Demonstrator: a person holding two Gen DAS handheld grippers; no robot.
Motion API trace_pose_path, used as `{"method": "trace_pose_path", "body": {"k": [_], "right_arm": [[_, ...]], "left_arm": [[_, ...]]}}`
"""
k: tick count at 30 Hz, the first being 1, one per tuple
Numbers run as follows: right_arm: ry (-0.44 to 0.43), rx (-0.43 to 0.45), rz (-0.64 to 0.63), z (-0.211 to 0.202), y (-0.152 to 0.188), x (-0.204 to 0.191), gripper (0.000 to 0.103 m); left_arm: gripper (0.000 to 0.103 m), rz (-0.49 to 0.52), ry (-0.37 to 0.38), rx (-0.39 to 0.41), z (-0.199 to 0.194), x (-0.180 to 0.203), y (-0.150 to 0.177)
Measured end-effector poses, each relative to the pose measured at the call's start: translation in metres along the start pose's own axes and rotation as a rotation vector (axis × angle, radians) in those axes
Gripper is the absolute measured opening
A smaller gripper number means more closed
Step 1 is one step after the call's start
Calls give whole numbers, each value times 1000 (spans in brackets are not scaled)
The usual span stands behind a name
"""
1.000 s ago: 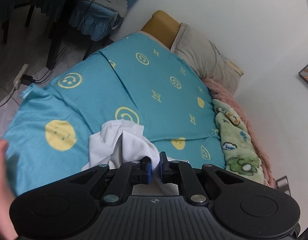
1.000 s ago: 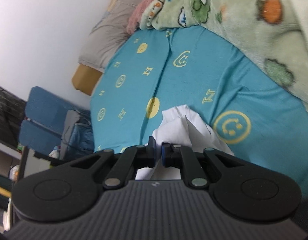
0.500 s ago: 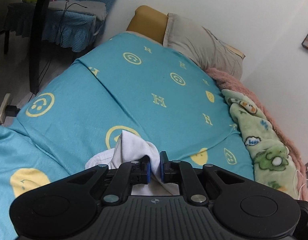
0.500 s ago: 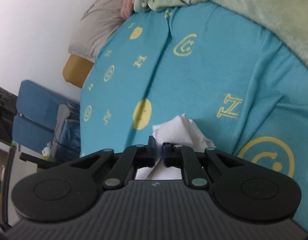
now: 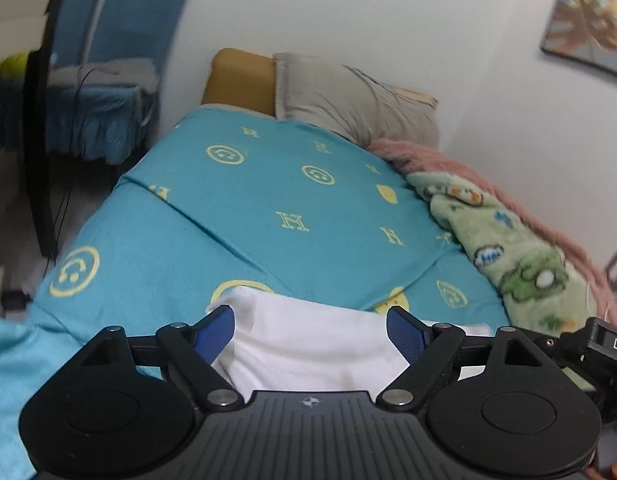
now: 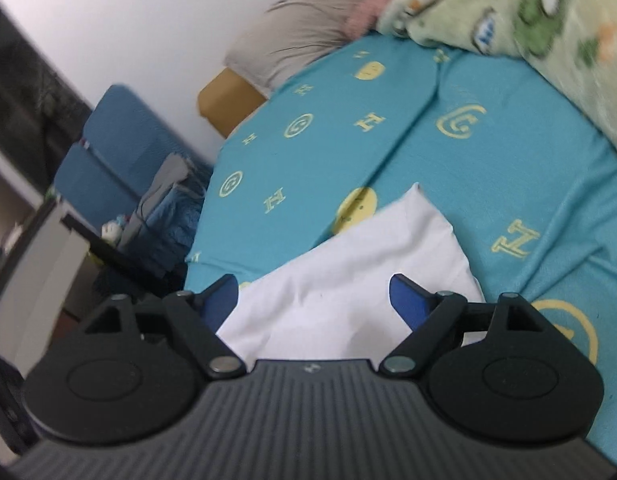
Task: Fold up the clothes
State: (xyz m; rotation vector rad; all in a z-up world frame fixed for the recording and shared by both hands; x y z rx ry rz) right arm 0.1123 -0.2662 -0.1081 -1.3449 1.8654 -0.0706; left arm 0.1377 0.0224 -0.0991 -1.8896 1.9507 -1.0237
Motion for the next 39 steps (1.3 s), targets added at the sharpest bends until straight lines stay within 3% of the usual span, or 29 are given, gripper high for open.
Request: {"method": "trace_pose_path", "body": {"k": [8,12,18,30,34,36,39], "right_arm": [[145,-47,-120,60,-14,7,82],[193,-62,-193,85,-19,8,84],[233,-69,-272,97,-15,3,84],[229,-24,-319,39,15,-21,81],[250,-41,-327,17,30,-27,68],[254,-56,-325,10,35,-28,53],[276,-81,-309,7,42,-23,50]], "left_arm": [[85,88,-111,-122,51,0,9],[84,83,-118,-164,74,-7,11],[84,98,-133,-161,76,-6,10],[84,158,-135,-101,12,18,35],[84,183,-141,-110,0,22,52],[84,191,-149,-121,-1,22,59],[84,175,-154,-152,3,20,65]]}}
Point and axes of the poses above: each gripper's, at about its wrist camera, not at the fingertips, and z roughly the way its jaws point, x to its right, y to its underside, the point moved 1 cm from there along z, roughly the way its jaws point, and after that the axes turned 13 degrees about -x, right-handed, at the moved point
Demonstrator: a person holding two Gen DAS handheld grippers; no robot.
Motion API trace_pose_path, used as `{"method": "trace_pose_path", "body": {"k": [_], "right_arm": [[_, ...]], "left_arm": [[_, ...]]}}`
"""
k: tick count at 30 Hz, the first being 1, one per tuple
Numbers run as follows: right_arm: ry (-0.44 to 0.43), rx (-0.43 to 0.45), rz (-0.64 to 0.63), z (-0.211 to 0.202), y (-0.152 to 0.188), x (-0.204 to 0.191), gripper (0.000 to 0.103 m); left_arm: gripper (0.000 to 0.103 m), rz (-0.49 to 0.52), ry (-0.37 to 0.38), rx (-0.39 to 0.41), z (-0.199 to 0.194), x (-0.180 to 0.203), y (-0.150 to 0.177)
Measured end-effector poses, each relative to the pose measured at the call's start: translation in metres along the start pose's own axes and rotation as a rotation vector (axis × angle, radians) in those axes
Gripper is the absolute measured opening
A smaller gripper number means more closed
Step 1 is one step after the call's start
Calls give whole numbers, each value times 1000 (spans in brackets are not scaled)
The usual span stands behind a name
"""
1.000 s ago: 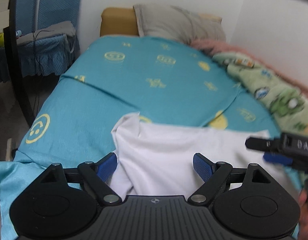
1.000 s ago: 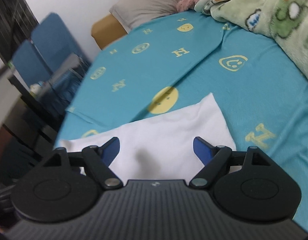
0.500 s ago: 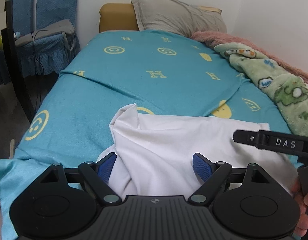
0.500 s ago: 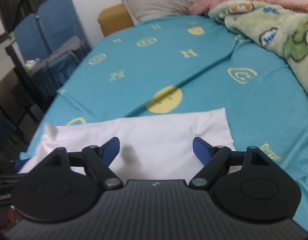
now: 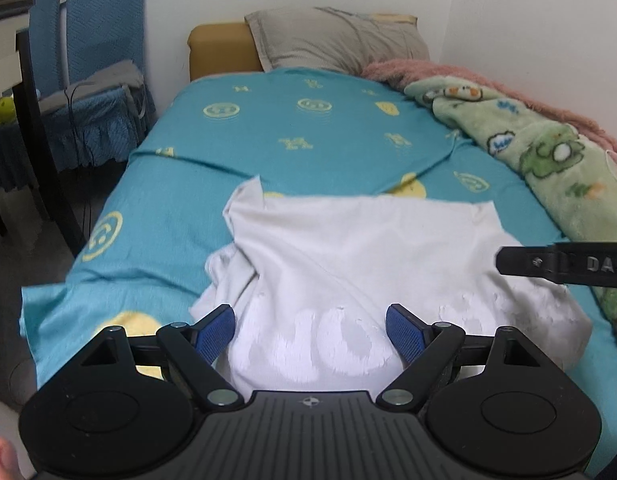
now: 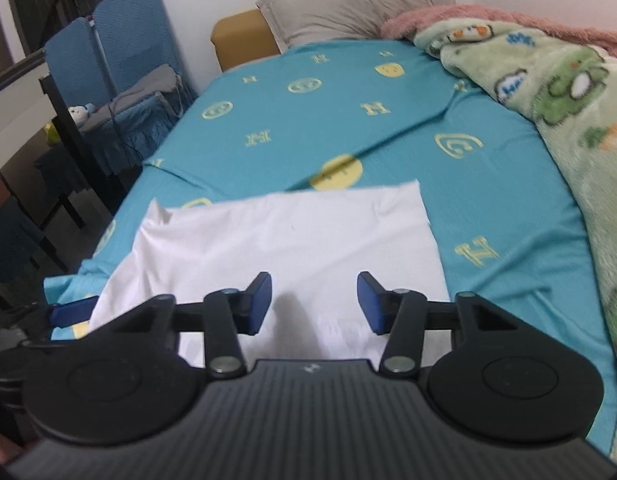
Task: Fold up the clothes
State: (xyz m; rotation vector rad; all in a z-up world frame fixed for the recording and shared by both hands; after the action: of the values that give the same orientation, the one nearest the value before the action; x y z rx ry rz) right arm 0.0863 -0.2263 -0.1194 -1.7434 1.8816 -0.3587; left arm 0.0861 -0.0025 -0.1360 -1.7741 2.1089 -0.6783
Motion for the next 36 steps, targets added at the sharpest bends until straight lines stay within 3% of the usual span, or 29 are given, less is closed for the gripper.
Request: {"method": "trace_pose_path", "body": {"k": [4,7,15,20,24,28,31,36], "right_arm": [[27,-103,-3,21,11,3,47],[30,-130,4,27,14,3,47],[18,-128,32,25,16,5,47],[20,-125,32,25,15,5,47],[18,-123,34,25,16,6,47],[20,-122,36,26,17,6,47],[18,-111,59,24,17,8,46],[14,-104,88,24,16,10,46]], "left_arm": [[84,-56,-3,-54,1,-4,3],[84,-93,7,-74,-15,-7,7],[85,-253,191,-36,-67,-27,29],[86,-347,305,-166,-34,-26,33],[88,-440,319,-277,-1,-31,35],[97,-536,370,-240,8,-42,33],[96,-586,384,-198,11,-51,30],[90,-623,477,-68,-2,-57,30]]}}
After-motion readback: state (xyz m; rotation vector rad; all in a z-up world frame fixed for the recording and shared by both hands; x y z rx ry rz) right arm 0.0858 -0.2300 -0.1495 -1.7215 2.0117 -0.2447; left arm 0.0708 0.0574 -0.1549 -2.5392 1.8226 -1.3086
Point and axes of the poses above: each gripper's, at about its wrist camera, not at the fingertips, and z roughly the way its jaws point, x to its right, y to its underside, the point moved 1 cm from there along z, roughly the way its jaws point, and after that the axes turned 13 degrees about -x, right-handed, at the moved point
